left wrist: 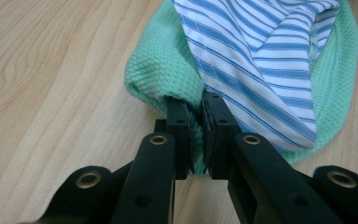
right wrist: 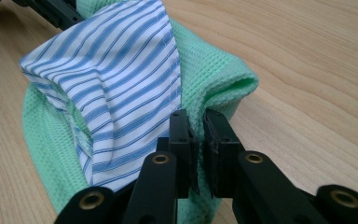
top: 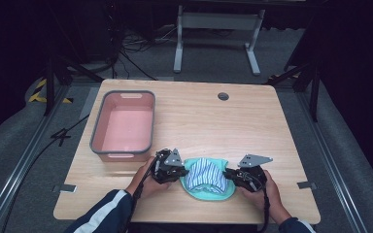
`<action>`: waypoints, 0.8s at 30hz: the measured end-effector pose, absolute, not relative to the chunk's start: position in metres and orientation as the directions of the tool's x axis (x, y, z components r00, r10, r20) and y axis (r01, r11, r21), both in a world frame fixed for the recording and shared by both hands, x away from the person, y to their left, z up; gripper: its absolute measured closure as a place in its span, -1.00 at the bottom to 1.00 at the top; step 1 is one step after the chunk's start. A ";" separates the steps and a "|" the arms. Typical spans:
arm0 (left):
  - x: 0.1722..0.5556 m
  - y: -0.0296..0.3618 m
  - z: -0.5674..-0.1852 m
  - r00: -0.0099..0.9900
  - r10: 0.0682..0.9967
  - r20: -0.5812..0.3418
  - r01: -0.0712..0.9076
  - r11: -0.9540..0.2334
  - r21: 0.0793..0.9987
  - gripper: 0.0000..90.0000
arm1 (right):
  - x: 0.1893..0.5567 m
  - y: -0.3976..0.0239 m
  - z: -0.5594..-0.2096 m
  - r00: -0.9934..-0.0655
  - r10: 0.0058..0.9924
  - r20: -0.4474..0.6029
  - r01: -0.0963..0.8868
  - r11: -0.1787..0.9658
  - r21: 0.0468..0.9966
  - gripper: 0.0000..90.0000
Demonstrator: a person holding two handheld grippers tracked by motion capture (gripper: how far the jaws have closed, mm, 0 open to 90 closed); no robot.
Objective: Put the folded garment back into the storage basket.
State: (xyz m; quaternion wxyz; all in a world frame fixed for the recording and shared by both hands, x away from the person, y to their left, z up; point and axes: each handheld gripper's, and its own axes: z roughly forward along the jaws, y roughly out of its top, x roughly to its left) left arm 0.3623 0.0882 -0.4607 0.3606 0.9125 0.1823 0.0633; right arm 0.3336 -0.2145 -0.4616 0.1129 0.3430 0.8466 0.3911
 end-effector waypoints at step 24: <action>0.372 0.093 -0.416 0.913 0.407 0.022 0.269 -0.643 0.717 0.85 | 0.347 -0.206 -0.429 -0.727 0.682 0.086 0.478 0.413 0.775 0.85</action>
